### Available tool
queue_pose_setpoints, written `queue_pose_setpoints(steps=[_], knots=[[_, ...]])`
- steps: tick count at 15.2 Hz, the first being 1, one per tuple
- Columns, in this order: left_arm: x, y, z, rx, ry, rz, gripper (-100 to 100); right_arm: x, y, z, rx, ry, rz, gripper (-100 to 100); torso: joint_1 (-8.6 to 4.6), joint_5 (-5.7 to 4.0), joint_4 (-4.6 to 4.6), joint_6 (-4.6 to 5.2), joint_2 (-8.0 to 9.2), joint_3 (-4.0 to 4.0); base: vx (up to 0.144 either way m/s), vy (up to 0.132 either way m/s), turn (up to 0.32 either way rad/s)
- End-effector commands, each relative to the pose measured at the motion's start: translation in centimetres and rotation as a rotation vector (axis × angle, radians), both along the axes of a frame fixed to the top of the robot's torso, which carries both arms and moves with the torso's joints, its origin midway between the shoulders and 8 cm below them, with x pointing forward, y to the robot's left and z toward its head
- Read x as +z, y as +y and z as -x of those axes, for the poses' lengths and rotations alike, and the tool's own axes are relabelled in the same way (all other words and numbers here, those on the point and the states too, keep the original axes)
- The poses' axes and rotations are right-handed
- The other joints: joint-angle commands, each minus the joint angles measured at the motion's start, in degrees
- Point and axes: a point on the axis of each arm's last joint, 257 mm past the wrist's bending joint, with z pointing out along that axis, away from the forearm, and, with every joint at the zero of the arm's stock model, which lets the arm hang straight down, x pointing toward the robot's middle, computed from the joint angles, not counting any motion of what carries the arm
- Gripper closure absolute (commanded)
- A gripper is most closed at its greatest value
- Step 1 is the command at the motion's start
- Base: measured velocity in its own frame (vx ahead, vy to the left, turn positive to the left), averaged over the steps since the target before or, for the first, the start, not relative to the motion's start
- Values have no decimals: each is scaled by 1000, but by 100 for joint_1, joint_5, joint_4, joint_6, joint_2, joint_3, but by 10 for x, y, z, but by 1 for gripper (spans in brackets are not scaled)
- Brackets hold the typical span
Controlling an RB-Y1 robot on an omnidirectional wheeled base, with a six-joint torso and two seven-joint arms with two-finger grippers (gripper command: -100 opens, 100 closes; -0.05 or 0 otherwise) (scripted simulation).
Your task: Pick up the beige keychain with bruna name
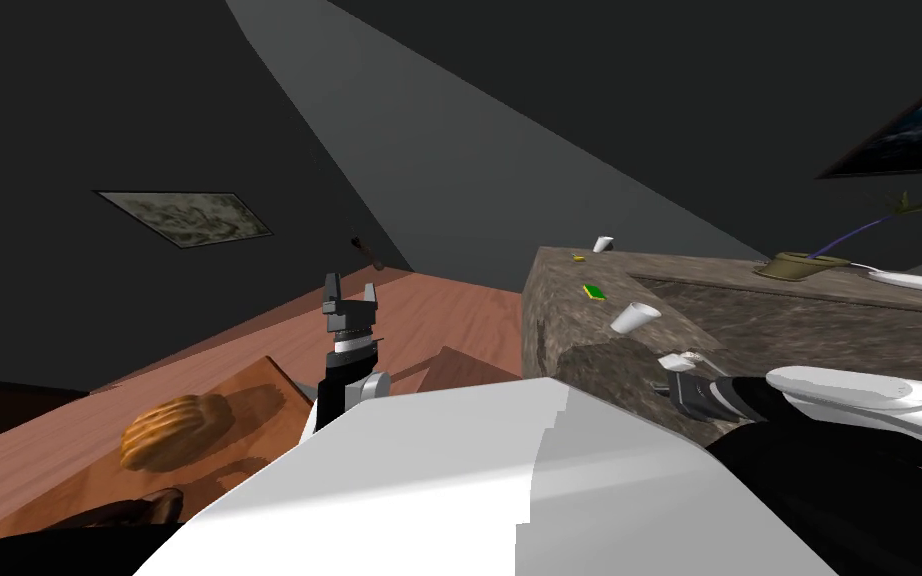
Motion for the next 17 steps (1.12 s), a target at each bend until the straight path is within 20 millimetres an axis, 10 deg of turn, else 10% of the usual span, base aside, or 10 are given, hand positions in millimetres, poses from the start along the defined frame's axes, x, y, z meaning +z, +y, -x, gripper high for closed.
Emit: queue_pose_setpoints(steps=[1, 9, 17], knots=[[0, 0, 0, 0, 0, 0, 0, 17, -14, -24, 21, -28, 40, -100, 0, 0, 0, 0, 0, 0, -8, 16, -3], [0, 0, 0, 0, 0, 0, 0, 59, -50, -68, 95, -44, 172, -100, 1, 1, 1, -3, 5, 2, -27, 25, 19], [0, 0, 0, 0, 0, 0, 0, 37, -35, -36, 206, 51, 178, -100, -51, -13, 1, 2, 5, 3, -44, -53, 20]])
